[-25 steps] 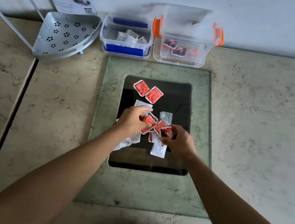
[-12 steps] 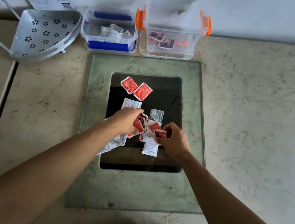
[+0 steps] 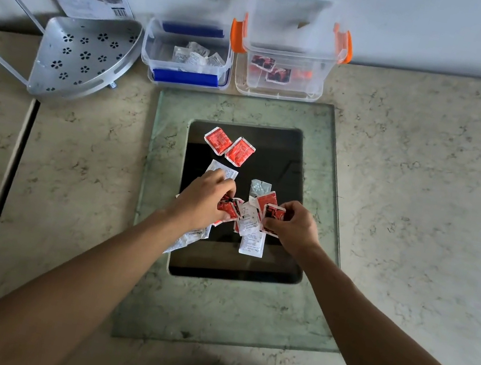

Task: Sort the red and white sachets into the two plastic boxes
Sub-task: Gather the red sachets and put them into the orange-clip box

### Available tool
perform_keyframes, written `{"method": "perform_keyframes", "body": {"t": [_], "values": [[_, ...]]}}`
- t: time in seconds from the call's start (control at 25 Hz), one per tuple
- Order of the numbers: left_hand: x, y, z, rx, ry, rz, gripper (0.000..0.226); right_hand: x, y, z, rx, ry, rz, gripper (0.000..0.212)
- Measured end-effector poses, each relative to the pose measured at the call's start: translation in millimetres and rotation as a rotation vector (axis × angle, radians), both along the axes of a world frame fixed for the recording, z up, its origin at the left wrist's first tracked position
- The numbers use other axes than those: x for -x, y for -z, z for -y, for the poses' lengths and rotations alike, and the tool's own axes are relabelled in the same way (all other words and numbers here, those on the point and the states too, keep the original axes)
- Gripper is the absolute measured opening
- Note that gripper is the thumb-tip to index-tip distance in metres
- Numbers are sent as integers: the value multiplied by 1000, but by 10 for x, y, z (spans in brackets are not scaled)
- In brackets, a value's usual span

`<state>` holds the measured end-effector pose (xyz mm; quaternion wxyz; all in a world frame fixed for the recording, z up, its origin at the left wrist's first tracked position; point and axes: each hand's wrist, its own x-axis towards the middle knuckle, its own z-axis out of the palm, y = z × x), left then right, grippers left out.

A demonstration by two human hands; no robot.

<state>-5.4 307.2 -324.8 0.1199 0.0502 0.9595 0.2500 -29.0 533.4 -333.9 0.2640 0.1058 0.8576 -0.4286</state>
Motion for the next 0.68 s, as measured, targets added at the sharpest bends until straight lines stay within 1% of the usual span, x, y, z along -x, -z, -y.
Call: {"method": "perform_keyframes", "body": {"t": [0.08,0.16,0.24,0.32,0.4,0.48,0.6,0.68], "values": [[-44,32,31,-16,-1,-69,43,-22,-5,27,18,8,-7,34],[-67,24,55,-60,-37,-66,38,-36,-9,52,54,29,-13,34],[-62,27,82,-157,-185,-9,35,-35,-14,69,121,67,-5,37],[-48,30,120,-316,-384,75,36,-28,-30,89,207,110,13,41],[-65,9,131,-573,-544,153,44,-16,-76,107,342,144,46,43],[-97,-26,107,-757,-643,209,46,-5,-117,118,488,158,104,36],[-183,-19,36,-900,-715,241,37,5,-110,138,659,200,205,18],[-219,-22,-3,-965,-741,235,29,11,-83,155,692,216,230,11]]}}
